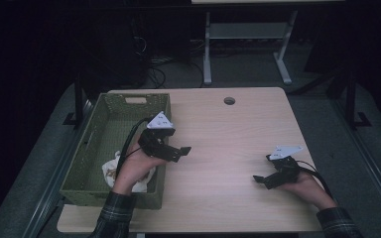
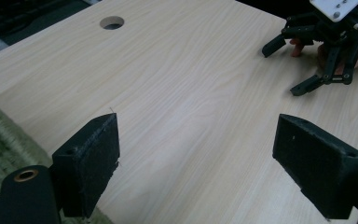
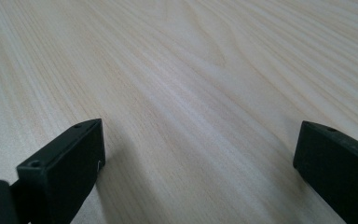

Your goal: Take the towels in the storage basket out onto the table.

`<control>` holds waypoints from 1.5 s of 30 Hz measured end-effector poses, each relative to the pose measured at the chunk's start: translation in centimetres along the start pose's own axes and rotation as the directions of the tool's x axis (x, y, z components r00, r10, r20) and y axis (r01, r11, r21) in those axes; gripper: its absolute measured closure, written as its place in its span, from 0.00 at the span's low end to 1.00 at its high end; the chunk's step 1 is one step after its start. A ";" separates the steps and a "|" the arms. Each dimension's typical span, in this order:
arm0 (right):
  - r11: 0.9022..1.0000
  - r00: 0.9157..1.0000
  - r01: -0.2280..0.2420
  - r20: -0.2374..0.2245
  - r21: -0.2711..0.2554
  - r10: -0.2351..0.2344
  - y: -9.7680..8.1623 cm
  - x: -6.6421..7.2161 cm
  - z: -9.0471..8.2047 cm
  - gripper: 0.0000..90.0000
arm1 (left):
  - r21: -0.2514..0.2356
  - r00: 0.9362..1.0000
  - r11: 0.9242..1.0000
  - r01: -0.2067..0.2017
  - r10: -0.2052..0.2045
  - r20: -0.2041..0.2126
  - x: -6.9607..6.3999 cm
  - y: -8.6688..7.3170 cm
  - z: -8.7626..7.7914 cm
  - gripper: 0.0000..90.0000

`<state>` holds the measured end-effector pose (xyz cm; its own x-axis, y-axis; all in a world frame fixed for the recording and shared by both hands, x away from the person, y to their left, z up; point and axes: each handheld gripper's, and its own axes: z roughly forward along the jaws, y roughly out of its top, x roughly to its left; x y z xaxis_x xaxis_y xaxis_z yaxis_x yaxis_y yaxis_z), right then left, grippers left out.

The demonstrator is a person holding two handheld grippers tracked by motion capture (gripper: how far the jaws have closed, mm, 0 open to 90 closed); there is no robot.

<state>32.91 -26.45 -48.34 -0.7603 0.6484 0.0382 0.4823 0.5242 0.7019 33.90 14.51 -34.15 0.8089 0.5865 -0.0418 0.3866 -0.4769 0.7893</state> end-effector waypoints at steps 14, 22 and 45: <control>1.000 1.000 0.001 0.000 -0.001 -0.001 0.0 0.0 0.0 0.02 | -0.017 0.998 0.999 0.032 -0.033 -0.057 1.7 -1.3 -2.8 0.16; 1.000 1.000 0.000 0.000 0.000 0.000 0.0 0.0 0.0 0.02 | 0.000 0.993 0.999 0.053 -0.053 -0.102 3.2 -2.7 -4.7 0.16; 1.000 1.000 0.002 0.000 -0.001 -0.002 0.0 0.0 0.0 0.02 | 0.037 0.973 0.992 0.121 -0.111 -0.204 6.7 -7.6 -5.8 0.16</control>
<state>32.92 -26.45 -48.34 -0.7611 0.6475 0.0371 0.4805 0.5246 0.7028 33.83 25.85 -36.84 0.6530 0.7573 -0.0032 0.4977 -0.4260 0.7555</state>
